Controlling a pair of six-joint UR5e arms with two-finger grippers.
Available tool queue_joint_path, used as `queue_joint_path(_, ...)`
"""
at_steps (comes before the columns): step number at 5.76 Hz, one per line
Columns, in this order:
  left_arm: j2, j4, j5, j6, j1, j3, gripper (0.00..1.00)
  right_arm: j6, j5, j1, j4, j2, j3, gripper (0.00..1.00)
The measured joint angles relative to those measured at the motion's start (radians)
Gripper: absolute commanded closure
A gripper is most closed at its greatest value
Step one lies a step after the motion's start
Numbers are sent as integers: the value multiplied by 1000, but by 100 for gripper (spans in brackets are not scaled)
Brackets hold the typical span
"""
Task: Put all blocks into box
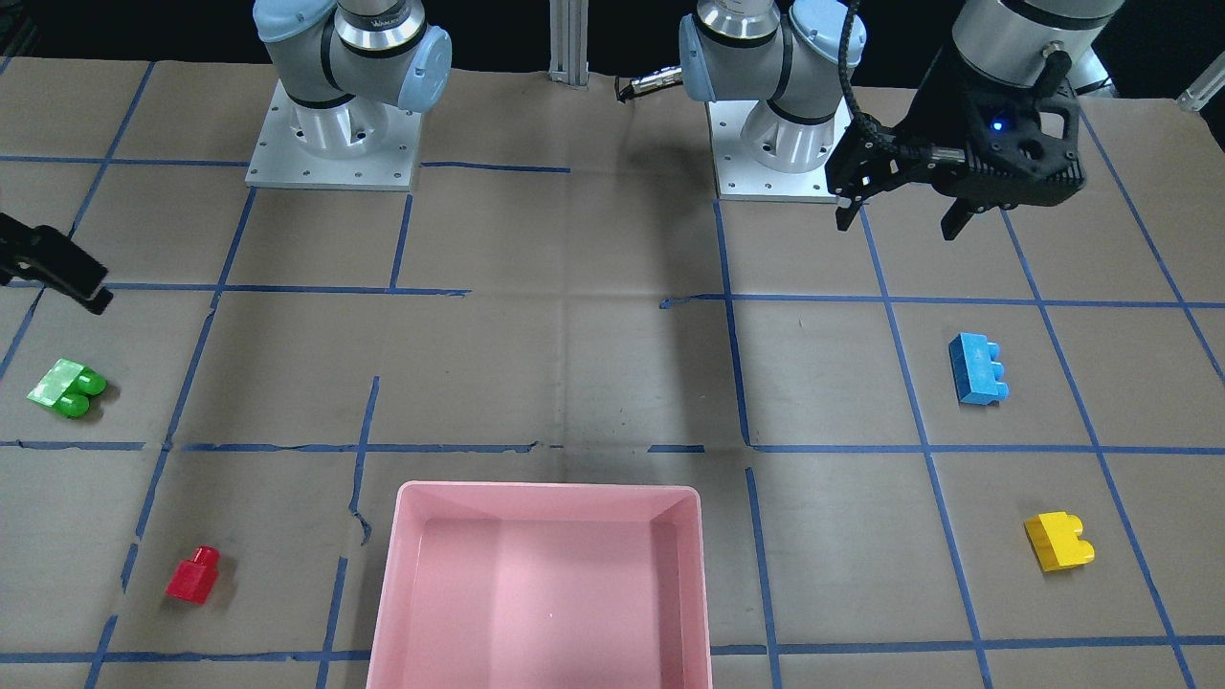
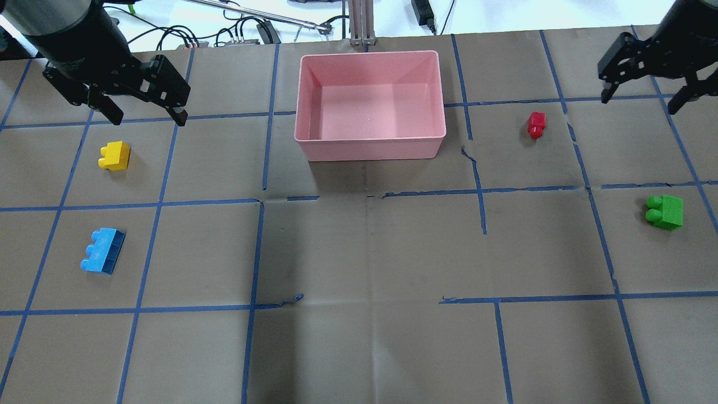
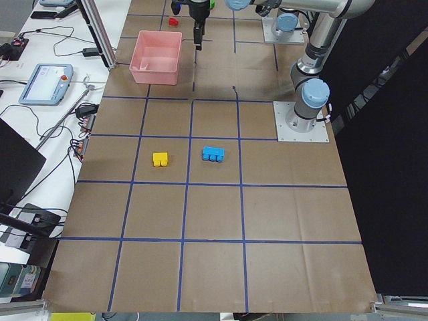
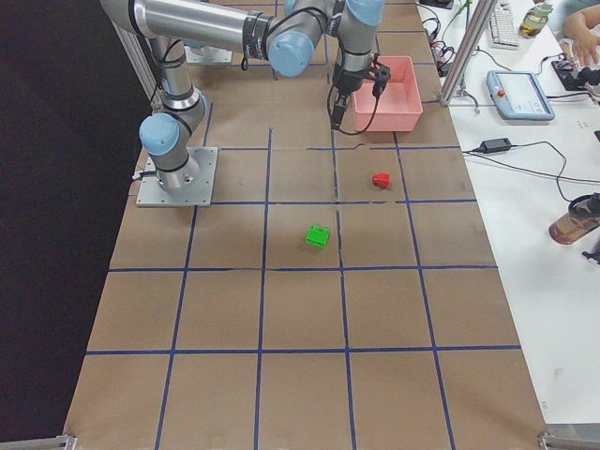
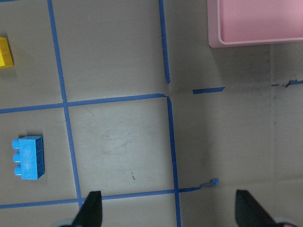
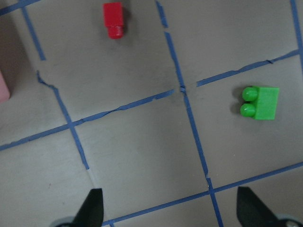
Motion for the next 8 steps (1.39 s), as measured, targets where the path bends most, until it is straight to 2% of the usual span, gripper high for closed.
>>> queue_joint_path(1,-7,2,1,26,67,-20,1,-28,-9,-89,-59,37,2,0)
queue_joint_path(3,-23,37,-1,220,255,-98,1,-62,-20,-184,-208,133,19,1)
queue_joint_path(6,-87,335,-10,636,455,-287,1,-64,-84,-209,-299,215,137,1)
queue_joint_path(8,-124,459,-13,766,507,-384,1,-68,-130,-230,-387,263,227,1)
